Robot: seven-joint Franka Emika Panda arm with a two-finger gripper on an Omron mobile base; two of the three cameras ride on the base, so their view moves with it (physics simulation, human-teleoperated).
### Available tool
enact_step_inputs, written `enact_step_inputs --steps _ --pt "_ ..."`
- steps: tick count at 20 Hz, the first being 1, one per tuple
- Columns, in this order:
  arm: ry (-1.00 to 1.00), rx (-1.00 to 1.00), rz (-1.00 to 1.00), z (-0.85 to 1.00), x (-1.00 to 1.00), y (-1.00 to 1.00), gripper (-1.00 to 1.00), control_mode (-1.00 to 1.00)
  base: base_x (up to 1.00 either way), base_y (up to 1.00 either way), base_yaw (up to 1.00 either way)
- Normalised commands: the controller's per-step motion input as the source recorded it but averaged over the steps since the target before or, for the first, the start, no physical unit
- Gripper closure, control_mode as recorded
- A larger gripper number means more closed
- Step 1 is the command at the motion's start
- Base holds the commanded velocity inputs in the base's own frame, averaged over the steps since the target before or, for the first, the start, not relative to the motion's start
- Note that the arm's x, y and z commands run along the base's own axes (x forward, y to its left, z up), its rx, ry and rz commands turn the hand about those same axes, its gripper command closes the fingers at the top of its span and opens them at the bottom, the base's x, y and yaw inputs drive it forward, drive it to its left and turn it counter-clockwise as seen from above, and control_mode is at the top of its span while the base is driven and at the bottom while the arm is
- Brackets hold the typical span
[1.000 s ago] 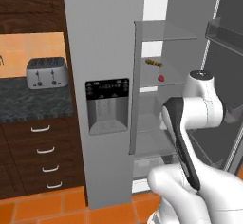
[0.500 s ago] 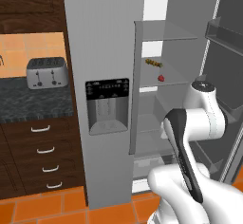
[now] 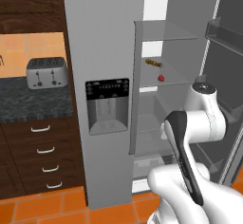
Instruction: Take the strawberry from the fridge and place it on top of the pancake, located on the dining counter.
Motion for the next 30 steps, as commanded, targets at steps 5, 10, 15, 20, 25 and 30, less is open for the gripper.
enact_step_inputs --steps 5,10,15,20,25,30 --pt "0.0 0.0 0.0 0.0 0.0 0.0 -1.0 1.0 -0.02 0.0 -0.24" --pt "0.0 0.0 0.0 0.0 0.0 0.0 -1.0 1.0 0.0 -0.03 -0.31" --pt "0.0 0.0 0.0 0.0 0.0 0.0 -1.0 1.0 0.23 0.0 -0.2" --pt "0.0 0.0 0.0 0.0 0.0 0.0 -1.0 1.0 0.55 0.0 -0.07" --pt "0.0 0.0 0.0 0.0 0.0 0.0 -1.0 1.0 0.64 0.0 0.0" --pt "0.0 0.0 0.0 0.0 0.0 0.0 -1.0 1.0 0.65 -0.05 0.08"
